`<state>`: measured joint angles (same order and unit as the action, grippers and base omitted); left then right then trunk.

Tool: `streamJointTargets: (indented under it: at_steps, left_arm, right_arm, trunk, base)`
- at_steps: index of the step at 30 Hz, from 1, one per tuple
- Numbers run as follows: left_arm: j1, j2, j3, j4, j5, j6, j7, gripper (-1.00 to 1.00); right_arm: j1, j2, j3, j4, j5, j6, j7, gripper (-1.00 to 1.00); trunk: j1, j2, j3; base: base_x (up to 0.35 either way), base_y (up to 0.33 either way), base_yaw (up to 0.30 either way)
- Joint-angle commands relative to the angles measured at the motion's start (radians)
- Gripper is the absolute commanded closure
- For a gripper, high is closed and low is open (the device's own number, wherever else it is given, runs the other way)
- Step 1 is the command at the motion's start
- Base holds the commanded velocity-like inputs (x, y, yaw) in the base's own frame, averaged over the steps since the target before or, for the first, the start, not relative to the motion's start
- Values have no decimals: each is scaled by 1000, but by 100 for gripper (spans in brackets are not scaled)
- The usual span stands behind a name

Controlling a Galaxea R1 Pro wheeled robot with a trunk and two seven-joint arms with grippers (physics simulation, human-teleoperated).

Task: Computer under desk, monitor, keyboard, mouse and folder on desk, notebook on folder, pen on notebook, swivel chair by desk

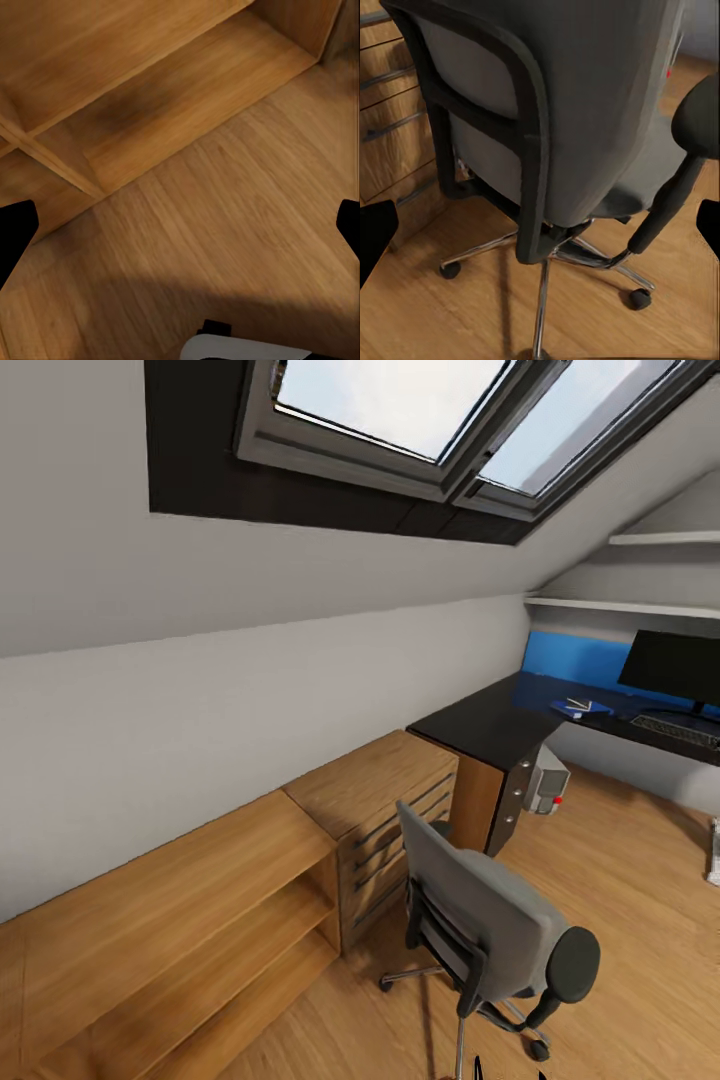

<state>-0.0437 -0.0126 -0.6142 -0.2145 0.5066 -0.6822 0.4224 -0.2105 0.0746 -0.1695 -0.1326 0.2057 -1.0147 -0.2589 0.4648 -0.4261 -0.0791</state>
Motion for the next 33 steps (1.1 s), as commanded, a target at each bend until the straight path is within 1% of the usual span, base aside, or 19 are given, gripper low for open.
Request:
streamJointTargets:
  at_steps: [1,33]
  left_arm:
    - [-1,0,-9,0,3,-2,9,-100]
    - [-1,0,-9,0,3,-2,9,-100]
  right_arm:
    - [-1,1,-7,1,11,-2,-5,-100]
    - [-1,1,-7,1,10,-1,-5,-100]
  trunk:
    - [1,-2,-2]
    - [1,-2,12]
  base:
    - [0,0,-282]
    - [0,0,-273]
